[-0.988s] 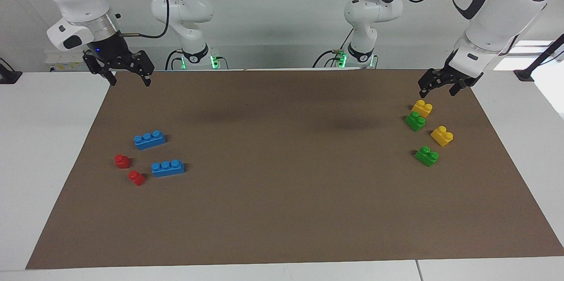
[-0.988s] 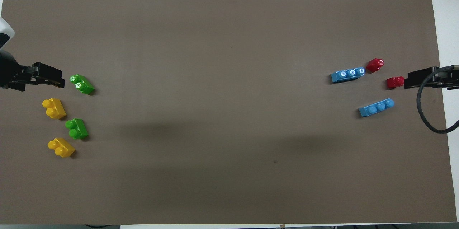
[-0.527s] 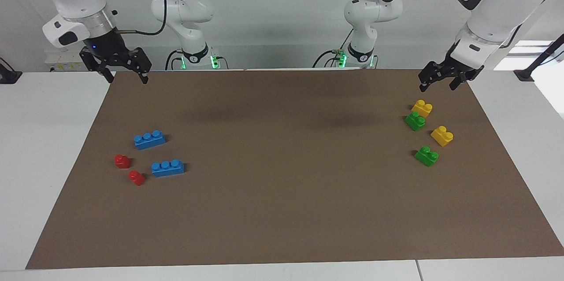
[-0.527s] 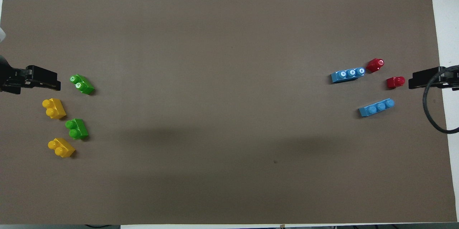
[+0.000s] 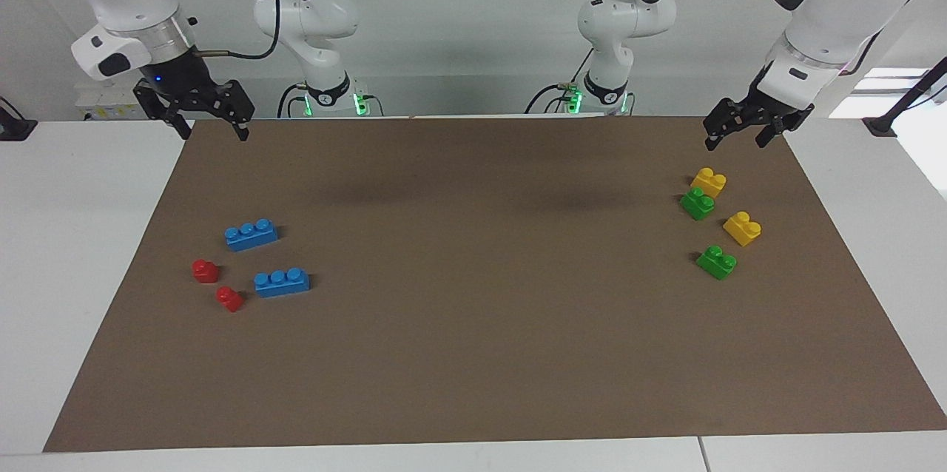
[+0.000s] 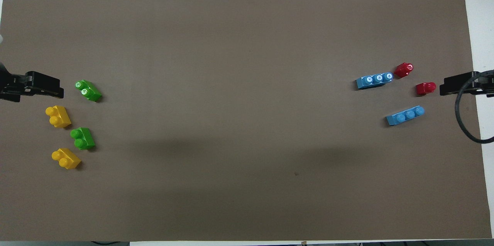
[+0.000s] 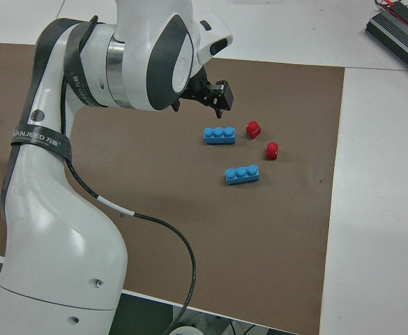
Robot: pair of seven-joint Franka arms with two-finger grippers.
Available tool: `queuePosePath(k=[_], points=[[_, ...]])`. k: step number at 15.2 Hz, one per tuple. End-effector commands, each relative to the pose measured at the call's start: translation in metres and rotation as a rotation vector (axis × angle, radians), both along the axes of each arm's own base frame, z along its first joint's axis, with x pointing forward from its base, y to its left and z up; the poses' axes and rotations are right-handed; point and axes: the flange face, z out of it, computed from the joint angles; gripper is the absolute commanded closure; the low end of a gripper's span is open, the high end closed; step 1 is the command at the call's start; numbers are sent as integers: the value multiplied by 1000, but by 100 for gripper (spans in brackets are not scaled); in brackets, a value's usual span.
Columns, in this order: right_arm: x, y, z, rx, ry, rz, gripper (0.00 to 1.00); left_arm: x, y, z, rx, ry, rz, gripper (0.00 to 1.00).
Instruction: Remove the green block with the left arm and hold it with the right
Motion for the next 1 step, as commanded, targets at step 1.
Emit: queuePosePath(k=[1], points=[[1, -3, 4, -18, -1, 19, 0, -6, -2, 5, -13, -1, -14, 0]])
